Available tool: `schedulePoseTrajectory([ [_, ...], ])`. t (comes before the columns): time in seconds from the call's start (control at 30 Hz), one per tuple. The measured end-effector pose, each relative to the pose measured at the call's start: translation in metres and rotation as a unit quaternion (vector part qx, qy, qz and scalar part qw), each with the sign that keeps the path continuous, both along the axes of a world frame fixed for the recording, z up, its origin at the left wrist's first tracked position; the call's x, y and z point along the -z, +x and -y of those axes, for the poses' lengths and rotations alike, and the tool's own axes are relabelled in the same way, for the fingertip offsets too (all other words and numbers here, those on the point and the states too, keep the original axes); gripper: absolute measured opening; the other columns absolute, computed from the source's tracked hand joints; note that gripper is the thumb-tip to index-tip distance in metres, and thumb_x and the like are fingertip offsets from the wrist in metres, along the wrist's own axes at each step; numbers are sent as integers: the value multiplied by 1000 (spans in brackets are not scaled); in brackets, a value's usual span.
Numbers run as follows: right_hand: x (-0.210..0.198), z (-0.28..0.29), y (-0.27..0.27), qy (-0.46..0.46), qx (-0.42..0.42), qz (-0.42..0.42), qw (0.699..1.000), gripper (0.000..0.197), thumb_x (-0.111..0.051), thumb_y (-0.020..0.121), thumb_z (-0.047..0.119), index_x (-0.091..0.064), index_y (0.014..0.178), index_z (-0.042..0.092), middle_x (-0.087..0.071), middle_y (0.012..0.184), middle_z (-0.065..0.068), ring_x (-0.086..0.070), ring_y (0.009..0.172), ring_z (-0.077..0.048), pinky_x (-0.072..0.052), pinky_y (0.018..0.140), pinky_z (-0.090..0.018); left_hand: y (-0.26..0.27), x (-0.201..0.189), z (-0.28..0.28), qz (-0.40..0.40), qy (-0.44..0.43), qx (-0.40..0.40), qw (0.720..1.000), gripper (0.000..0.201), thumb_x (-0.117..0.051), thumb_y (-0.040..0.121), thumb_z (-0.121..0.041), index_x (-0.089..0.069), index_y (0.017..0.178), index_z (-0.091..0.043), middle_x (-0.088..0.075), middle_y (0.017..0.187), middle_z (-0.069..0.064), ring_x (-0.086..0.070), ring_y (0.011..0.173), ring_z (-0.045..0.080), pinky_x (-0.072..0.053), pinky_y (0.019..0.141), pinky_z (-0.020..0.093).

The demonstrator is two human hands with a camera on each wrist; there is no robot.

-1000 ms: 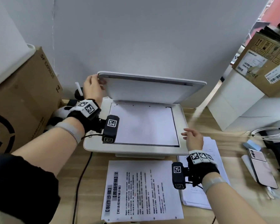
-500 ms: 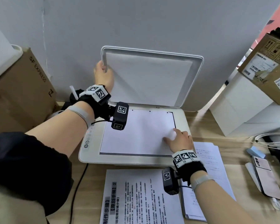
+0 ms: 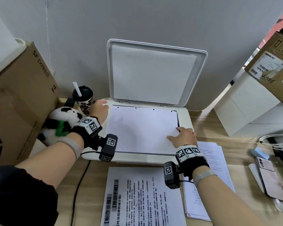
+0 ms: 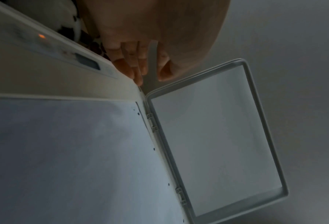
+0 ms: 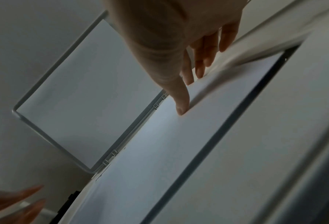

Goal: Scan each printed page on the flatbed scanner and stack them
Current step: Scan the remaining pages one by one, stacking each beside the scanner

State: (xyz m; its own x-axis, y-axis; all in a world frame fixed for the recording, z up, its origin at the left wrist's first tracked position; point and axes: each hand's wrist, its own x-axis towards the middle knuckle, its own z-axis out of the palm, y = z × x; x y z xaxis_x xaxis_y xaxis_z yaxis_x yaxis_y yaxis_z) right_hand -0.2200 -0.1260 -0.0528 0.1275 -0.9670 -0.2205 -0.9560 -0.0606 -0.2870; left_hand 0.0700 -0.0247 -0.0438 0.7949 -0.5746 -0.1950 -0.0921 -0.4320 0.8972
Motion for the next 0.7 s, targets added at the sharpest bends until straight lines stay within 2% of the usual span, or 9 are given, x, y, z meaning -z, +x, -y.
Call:
schedulePoseTrajectory([
  [0.03,0,1,1,3,3,-3,1000,61,-68,80,45,-49,133,22,-45,134,-8,-34,130,-27,-36,106,-39,-2,2,-4,-3,2,2,1000,35,-41,89,-1,-54,121,0,-60,98,19,-57,95,31,-47,75,37],
  [0.13,-1,1,1,29,16,25,999,55,-67,82,39,-53,129,15,-53,131,-8,-42,127,-29,-40,98,-34,-7,3,-12,-2,16,6,1000,37,-39,89,1,-54,122,1,-60,107,23,-59,100,33,-50,82,34],
  [0.23,2,0,-2,27,48,172,984,38,-54,93,23,-54,128,8,-58,129,-10,-51,120,-30,-41,91,-29,-14,-1,-21,-28,15,10,999,36,-36,91,2,-52,124,-1,-54,77,5,-51,64,17,-39,41,9],
  [0.3,5,-1,-6,3,73,263,962,35,-47,96,15,-54,130,6,-57,131,-11,-50,123,-30,-39,96,-30,-16,-3,-26,-76,32,22,996,31,-37,93,-1,-50,120,-8,-51,70,3,-40,53,14,-26,29,11],
  [0.4,5,0,-13,-24,91,382,919,30,-45,96,10,-59,123,5,-62,118,-11,-57,112,-29,-42,93,-32,-22,-10,-32,-151,88,72,982,8,-42,96,-11,-49,92,-13,-48,67,4,-32,41,10,-18,33,9],
  [0.43,5,0,-16,-27,90,420,903,27,-44,96,8,-64,113,9,-65,100,-9,-60,93,-24,-45,81,-31,-23,-11,-34,-166,94,84,978,11,-46,96,-15,-48,86,-13,-47,66,4,-30,34,7,-17,34,8],
  [0.5,-1,-1,-22,-14,93,477,874,29,-42,93,3,-66,89,19,-51,70,-1,-45,64,-14,-36,60,-26,-25,-10,-37,-183,85,107,973,13,-55,93,-19,-51,83,-12,-47,65,5,-25,28,4,-17,34,9],
  [0.57,-7,-2,-29,-1,92,504,859,31,-41,91,1,-62,83,21,-43,67,-1,-37,59,-12,-32,52,-22,-29,-11,-39,-206,66,124,968,7,-58,91,-18,-53,87,-14,-46,65,4,-25,30,4,-19,33,10],
  [0.7,-22,-7,-39,12,83,533,842,21,-42,92,-2,-57,91,12,-48,68,1,-43,59,-9,-34,45,-10,-33,-18,-39,-238,14,134,962,13,-60,90,-10,-52,91,-20,-50,59,1,-30,32,3,-25,31,13],
])
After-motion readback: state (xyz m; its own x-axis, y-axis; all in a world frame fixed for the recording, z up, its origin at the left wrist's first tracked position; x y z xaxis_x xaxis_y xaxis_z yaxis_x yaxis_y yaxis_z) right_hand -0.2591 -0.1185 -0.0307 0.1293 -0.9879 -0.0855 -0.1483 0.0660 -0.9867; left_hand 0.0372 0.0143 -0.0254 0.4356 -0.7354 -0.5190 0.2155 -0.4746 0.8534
